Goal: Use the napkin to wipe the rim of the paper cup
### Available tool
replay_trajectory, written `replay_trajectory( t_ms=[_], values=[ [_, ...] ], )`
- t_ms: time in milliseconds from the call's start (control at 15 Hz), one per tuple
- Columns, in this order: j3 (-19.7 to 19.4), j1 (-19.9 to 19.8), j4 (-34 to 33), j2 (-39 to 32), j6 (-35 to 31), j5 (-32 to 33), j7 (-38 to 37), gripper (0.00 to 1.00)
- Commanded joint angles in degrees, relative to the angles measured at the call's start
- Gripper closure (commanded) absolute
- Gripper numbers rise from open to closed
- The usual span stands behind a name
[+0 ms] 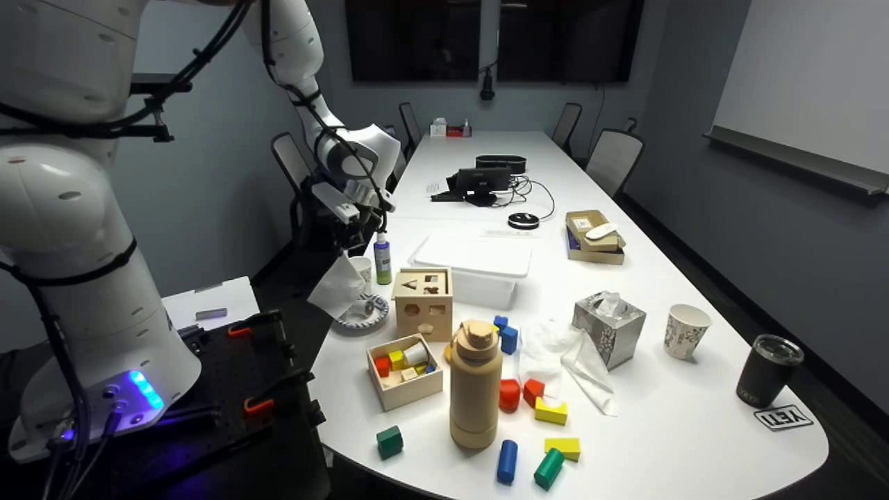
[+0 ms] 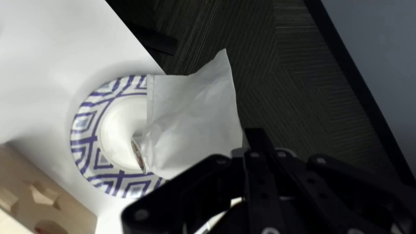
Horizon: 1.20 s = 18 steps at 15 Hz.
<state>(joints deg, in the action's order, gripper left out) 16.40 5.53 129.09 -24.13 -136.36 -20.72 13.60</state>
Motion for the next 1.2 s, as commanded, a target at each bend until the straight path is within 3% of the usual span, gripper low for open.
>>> replay_trajectory(
  t_ms=[0, 733, 1133],
  values=[
    [2.27, -0.22, -1.21, -0.15, -3.28, -2.45, 2.9, 1.0],
    [8.44, -2.24, -4.16, -1.9, -13.69, -10.81, 10.8, 1.0],
    [8.48, -4.49, -2.51, -5.58, -19.85, -8.61, 13.72, 1.0]
  ],
)
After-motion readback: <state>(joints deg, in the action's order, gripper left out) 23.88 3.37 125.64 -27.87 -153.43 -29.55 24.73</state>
